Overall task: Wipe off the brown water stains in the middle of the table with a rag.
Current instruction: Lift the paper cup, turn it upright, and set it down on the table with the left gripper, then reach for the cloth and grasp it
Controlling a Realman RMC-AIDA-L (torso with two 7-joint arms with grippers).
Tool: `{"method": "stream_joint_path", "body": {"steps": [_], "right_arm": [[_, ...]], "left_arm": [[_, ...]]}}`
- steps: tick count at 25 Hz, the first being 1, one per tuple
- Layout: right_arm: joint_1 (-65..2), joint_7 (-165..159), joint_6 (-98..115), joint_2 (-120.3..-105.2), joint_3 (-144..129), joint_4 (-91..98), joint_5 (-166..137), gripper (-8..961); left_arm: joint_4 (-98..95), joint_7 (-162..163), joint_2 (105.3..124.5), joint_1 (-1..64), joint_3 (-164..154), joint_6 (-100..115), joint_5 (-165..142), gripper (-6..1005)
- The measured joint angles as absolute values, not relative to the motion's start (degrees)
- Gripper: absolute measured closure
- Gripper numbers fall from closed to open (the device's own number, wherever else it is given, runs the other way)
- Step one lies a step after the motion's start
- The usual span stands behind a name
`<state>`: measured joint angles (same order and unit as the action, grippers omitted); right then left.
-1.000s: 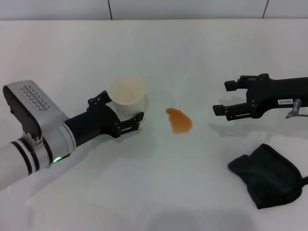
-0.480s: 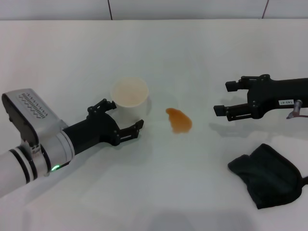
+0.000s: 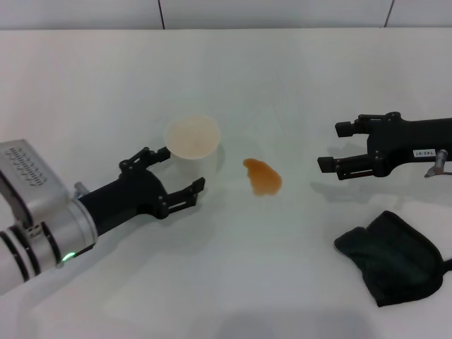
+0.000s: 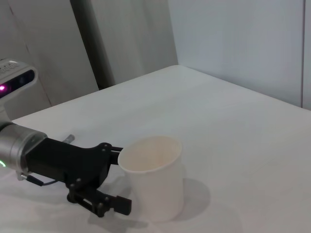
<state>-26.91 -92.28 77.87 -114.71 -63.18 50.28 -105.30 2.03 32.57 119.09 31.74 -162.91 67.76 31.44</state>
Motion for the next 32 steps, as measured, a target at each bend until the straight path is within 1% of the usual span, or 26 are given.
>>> {"method": "stream_joint_path", "body": {"steps": [9,11,14,17,21,25,29,32], "right_arm": [[-27.11,-92.29,77.79,-114.69,-62.47,50.28,-105.36,83],[-27.24,-92.29,77.78,-114.7,-62.46,50.28,-105.38,83],[-27.31,-92.29,77.78,-114.75,-62.46,50.27,-105.39,83],[-27.38,-92.28,77.78,-114.81,-62.47,50.27,-105.39,83],[-27.51,-92.29,77.78,-114.88,-62.49,50.27,-105.34,84],[-27.52,-92.28,77.78,-114.94,-62.49,50.27,-105.3,84],[-27.4,-92.29,77.77,-114.95,-62.51,50.27,-105.35,84],[-27.39,-92.29,77.78,-114.98,-62.53,50.24,-105.35,84]], "left_arm": [[6.23,32.61,119.09,28.55,-162.85,74.26,34.94,110],[8.03,33.69,119.1,27.47,-162.86,79.53,36.33,110],[11.14,39.71,119.07,27.52,-162.91,85.97,36.51,110],[17.31,50.74,119.08,29.31,-163.01,93.77,34.77,110],[29.42,68.19,119.01,34.04,-163.1,103.52,30.83,111],[40.69,79.72,117.65,40.56,-163.15,109.77,25.49,111],[45.86,85.89,114.3,48.86,-163.2,112.22,15.23,111],[46.38,87.2,112.7,54.05,-163.23,111.98,7.95,111]]}}
